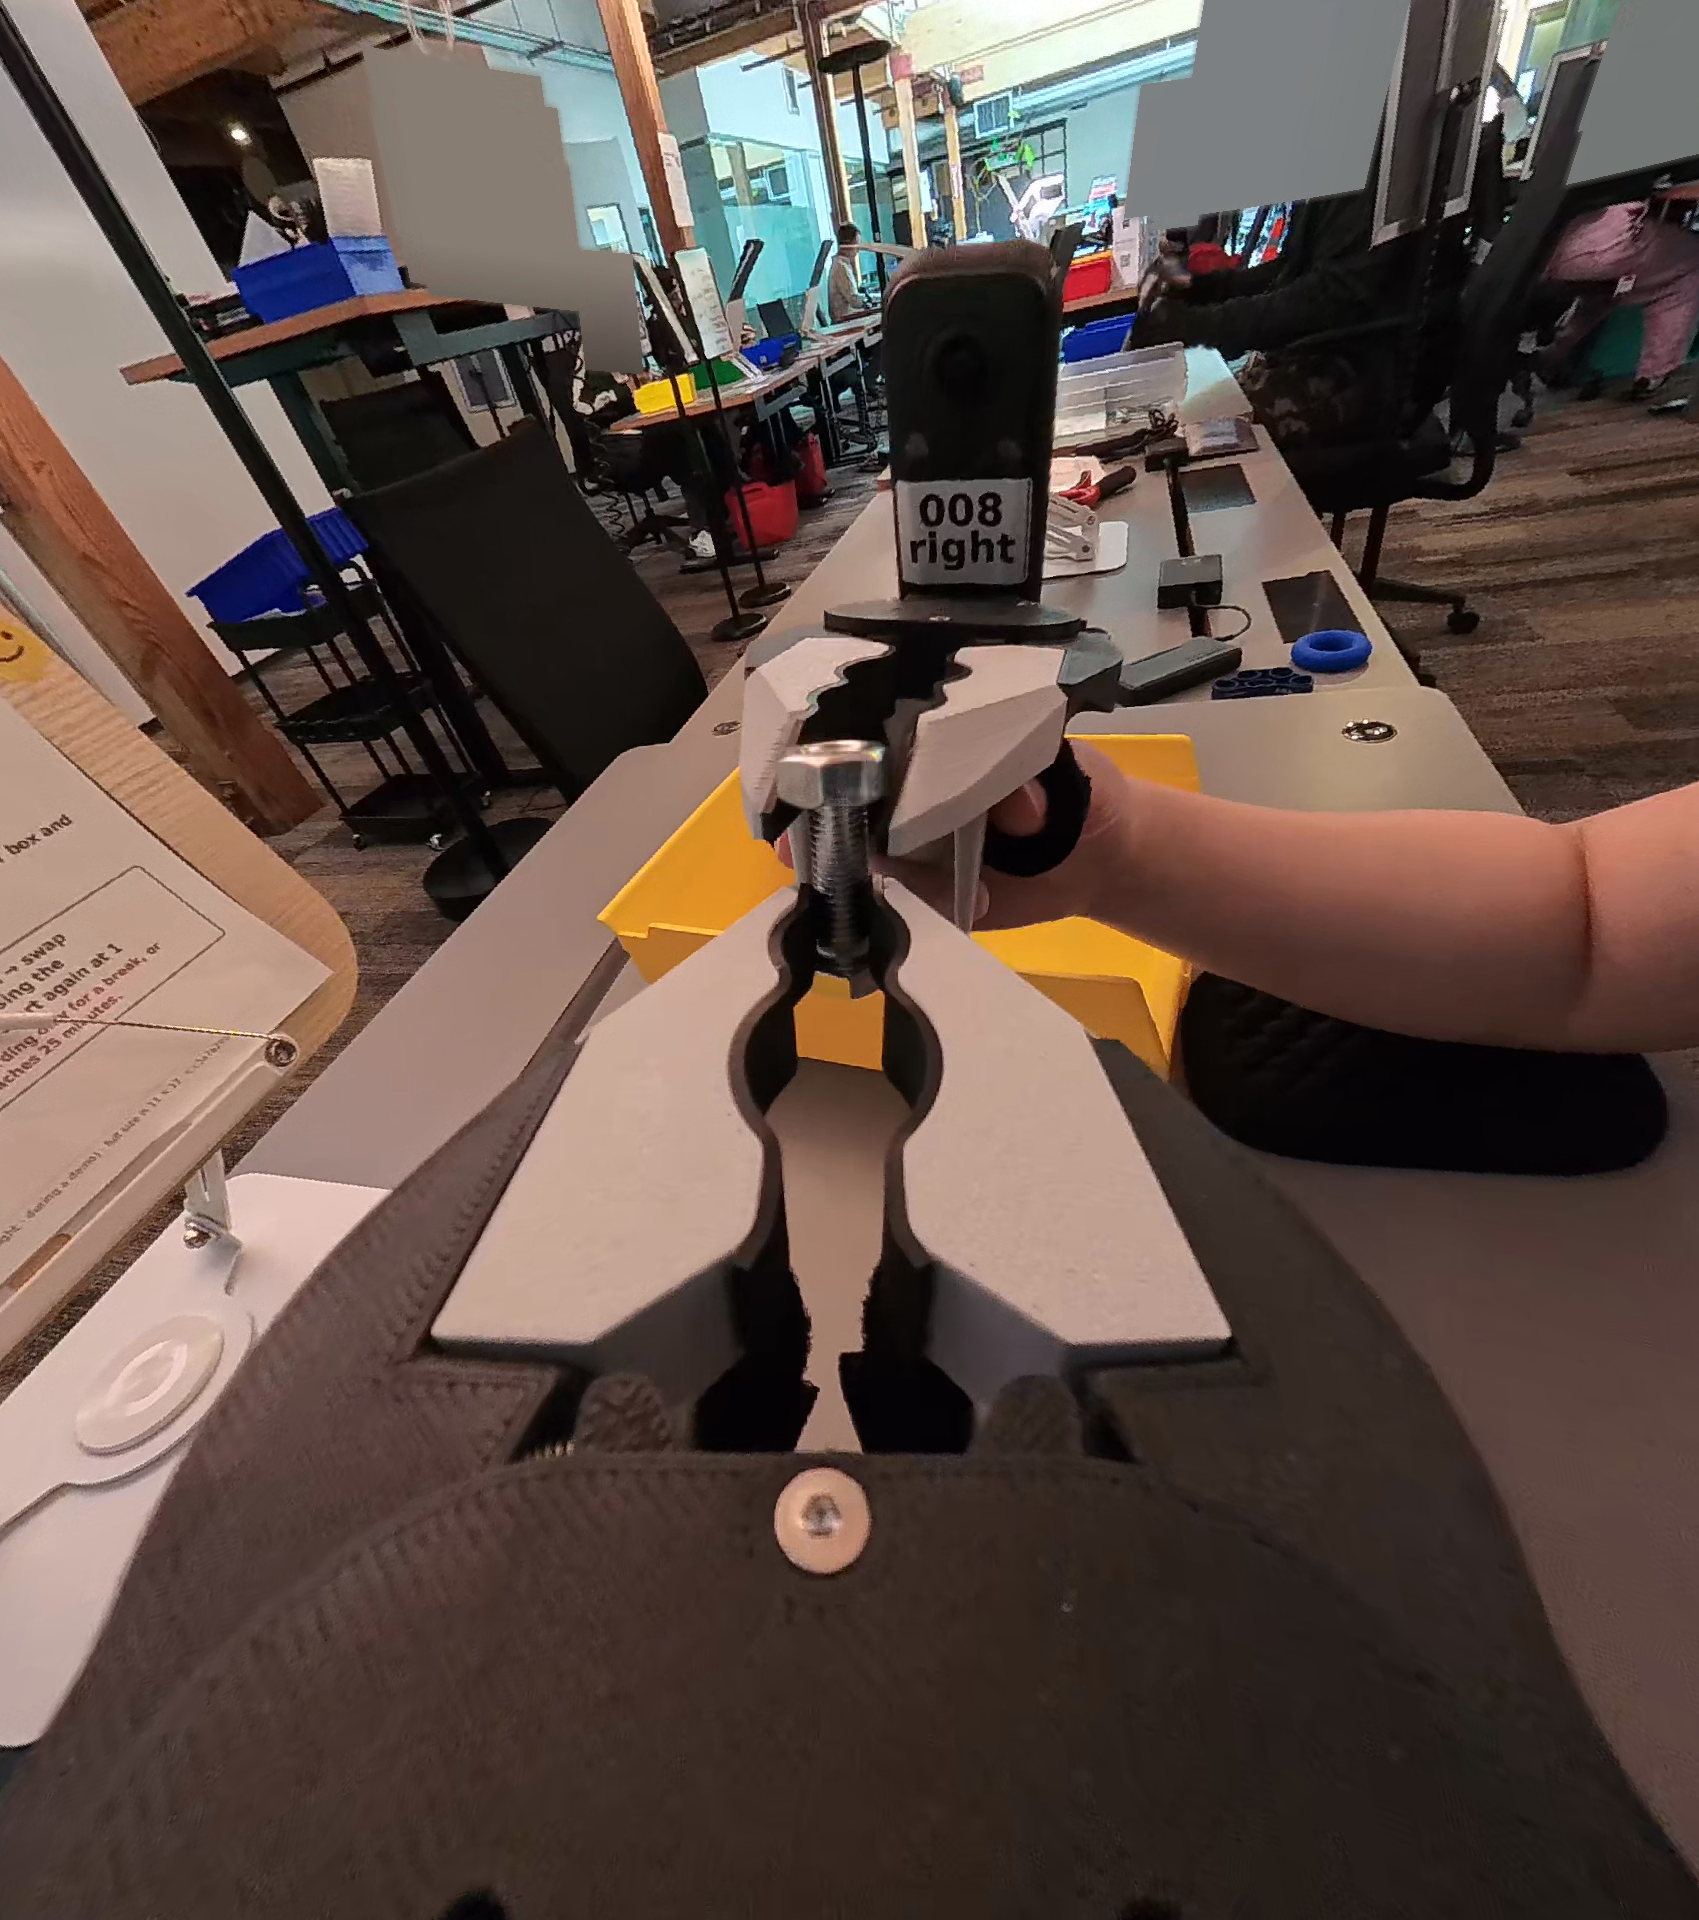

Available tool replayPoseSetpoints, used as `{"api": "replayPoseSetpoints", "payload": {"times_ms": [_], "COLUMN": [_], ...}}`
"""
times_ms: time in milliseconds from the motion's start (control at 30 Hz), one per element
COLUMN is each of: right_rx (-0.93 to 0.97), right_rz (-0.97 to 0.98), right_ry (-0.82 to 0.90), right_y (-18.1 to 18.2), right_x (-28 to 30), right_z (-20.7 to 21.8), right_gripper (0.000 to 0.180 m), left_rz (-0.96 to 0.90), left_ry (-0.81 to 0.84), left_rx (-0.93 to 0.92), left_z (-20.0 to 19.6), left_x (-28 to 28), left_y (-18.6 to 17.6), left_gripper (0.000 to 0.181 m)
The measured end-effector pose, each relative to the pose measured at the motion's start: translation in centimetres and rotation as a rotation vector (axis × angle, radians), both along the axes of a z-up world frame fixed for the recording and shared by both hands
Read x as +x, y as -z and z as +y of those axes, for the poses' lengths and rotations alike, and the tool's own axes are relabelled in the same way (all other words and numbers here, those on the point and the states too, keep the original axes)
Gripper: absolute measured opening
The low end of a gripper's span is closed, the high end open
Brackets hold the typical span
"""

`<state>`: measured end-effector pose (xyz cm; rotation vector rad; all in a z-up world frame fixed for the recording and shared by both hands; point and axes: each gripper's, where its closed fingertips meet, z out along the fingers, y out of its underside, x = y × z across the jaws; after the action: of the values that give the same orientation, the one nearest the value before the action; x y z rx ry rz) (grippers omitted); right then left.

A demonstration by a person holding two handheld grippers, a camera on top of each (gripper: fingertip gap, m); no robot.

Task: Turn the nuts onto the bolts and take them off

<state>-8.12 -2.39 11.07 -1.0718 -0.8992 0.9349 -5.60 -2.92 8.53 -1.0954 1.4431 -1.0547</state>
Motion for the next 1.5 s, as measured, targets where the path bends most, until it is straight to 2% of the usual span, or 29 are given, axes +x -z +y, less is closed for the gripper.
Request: {"api": "replayPoseSetpoints", "payload": {"times_ms": [1033, 1300, 1500], "right_rx": [-0.009, -0.054, -0.068], "right_rz": [-0.028, -0.047, -0.138], "right_ry": [0.036, -0.020, -0.155], "right_y": [-0.1, 0.2, 0.9], "right_x": [0.7, 0.3, 0.1], "right_z": [0.2, -0.3, -2.7], "right_gripper": [0.017, 0.017, 0.016], "left_rz": [0.043, 0.041, 0.074], "left_ry": [-0.019, -0.004, 0.127], "left_rx": [0.013, 0.031, 0.080], "left_z": [0.3, 0.1, -2.2], "left_x": [0.2, 0.2, 0.1], "left_y": [0.8, 0.8, 1.4], "left_gripper": [0.007, 0.007, 0.007]}}
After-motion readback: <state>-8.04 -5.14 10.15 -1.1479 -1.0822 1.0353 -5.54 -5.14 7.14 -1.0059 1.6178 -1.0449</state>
